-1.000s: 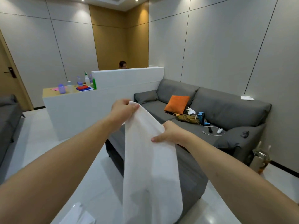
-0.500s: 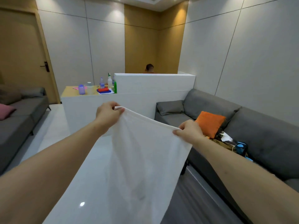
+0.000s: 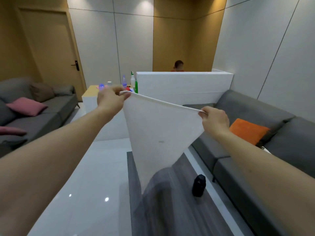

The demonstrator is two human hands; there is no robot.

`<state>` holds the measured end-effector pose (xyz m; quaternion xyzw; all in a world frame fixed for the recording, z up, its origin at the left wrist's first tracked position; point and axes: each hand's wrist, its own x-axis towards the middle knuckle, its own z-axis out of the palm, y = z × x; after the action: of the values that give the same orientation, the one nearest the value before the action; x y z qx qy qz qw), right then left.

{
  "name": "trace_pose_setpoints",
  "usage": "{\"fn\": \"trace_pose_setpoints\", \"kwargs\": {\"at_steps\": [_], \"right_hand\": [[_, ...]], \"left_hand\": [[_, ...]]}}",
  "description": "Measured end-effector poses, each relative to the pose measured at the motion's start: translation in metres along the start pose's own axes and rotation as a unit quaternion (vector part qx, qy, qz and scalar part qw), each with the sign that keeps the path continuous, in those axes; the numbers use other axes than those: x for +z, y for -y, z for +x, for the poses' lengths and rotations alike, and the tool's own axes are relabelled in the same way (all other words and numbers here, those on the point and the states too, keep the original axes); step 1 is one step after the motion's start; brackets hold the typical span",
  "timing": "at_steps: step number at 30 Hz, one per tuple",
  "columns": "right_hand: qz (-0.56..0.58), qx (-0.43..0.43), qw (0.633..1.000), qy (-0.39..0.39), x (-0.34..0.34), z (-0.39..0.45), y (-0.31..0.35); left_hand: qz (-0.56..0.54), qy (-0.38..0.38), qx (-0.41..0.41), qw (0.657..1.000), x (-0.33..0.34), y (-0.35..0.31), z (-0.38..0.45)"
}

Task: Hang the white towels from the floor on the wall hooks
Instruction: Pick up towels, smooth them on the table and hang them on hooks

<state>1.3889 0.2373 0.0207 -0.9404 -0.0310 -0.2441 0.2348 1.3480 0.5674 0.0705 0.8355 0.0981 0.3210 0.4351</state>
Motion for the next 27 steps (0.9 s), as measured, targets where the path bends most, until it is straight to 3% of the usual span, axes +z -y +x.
{"fn": "trace_pose_setpoints", "kwargs": {"at_steps": [6,11,23,27], "right_hand": [[0.079,-0.040,0.992,0.091,0.032,-0.030,-0.111],[0.092,-0.007,0.971,0.219,0.057,-0.096,-0.199],[-0.027,0.031,0.905,0.424,0.049,-0.302,-0.298],[-0.069,0.040,0.850,0.521,0.011,-0.366,-0.305]], "left_hand": [[0.046,0.015,-0.081,0.995,0.067,0.018,-0.099],[0.105,0.062,-0.172,0.977,0.116,0.048,-0.211],[0.212,0.208,-0.266,0.917,0.118,0.081,-0.446],[0.229,0.298,-0.303,0.876,0.090,0.084,-0.522]]}}
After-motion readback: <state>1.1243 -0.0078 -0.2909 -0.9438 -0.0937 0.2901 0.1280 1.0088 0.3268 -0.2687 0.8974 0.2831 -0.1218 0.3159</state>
